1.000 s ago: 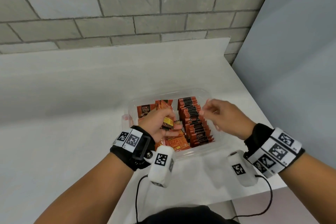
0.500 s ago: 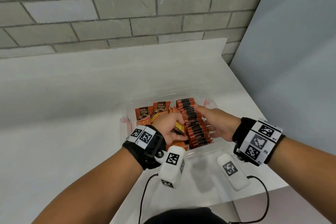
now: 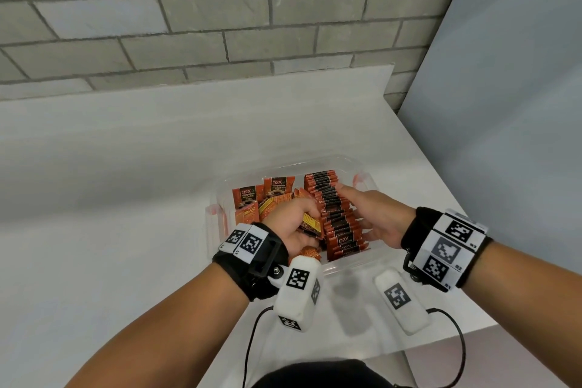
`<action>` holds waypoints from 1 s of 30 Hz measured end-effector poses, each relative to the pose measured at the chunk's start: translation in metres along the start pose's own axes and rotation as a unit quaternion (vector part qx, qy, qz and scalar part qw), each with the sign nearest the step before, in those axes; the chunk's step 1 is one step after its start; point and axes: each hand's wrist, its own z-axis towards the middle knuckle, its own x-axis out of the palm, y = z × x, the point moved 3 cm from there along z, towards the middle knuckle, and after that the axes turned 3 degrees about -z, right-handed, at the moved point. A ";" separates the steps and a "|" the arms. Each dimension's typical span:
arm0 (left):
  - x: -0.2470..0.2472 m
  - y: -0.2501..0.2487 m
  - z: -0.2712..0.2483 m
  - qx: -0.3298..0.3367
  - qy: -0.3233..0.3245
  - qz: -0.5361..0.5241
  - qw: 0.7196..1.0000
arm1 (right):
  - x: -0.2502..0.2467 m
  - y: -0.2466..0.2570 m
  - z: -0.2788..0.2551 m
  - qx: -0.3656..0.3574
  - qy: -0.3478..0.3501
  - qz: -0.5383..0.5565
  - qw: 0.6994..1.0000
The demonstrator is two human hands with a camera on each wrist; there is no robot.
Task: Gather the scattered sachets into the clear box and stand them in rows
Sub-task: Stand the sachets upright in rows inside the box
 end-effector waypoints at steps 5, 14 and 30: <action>-0.001 0.001 0.001 -0.016 -0.008 0.012 1.000 | 0.001 -0.001 0.002 -0.003 0.000 0.001 1.000; -0.004 -0.001 0.008 -0.006 0.002 0.008 1.000 | 0.002 0.000 0.000 -0.005 -0.003 0.002 1.000; -0.019 -0.019 0.017 0.019 0.061 -0.042 0.997 | -0.001 0.011 -0.005 -0.011 -0.030 0.005 0.999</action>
